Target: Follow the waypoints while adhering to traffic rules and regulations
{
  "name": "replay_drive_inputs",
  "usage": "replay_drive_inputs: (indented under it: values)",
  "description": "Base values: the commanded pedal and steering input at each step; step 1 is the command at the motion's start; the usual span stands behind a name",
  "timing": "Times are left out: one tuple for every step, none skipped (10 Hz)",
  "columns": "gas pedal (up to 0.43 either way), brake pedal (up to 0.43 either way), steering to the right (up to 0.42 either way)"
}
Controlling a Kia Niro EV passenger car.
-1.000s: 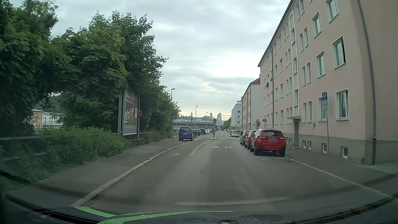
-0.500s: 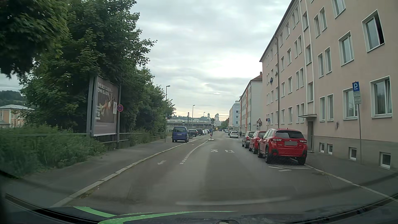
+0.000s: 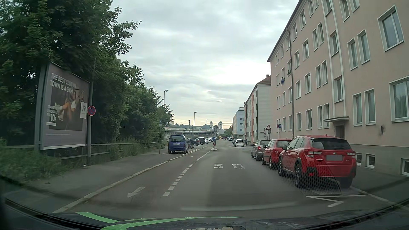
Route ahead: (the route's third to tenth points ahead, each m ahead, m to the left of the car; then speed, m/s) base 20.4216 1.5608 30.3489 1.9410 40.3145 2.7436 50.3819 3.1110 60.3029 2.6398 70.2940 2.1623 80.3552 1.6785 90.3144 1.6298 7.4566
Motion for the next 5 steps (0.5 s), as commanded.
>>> replay_drive_inputs:
  values:
    - [0.047,0.000,0.017]
    - [0.047,0.000,0.017]
    - [0.047,0.000,0.017]
    - [0.047,0.000,0.017]
    - [0.047,0.000,0.017]
